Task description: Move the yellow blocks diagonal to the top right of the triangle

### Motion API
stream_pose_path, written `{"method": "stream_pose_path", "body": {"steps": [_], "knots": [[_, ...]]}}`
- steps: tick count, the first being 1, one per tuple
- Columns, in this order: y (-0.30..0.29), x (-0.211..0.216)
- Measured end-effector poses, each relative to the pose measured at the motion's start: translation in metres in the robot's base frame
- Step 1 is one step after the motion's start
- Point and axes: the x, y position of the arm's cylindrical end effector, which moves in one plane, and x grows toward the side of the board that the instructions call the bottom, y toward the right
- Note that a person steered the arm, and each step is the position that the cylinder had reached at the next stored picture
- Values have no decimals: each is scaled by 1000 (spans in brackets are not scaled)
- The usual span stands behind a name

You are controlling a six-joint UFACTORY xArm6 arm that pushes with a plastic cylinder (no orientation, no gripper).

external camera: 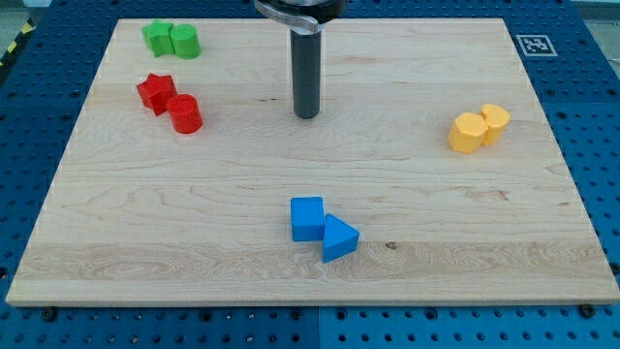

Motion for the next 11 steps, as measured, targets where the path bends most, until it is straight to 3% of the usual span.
{"method": "stream_pose_path", "body": {"steps": [4, 5, 7, 9, 10, 11], "knots": [[20, 0], [59, 3], [97, 50], [192, 98], [255, 96], [282, 60]]}}
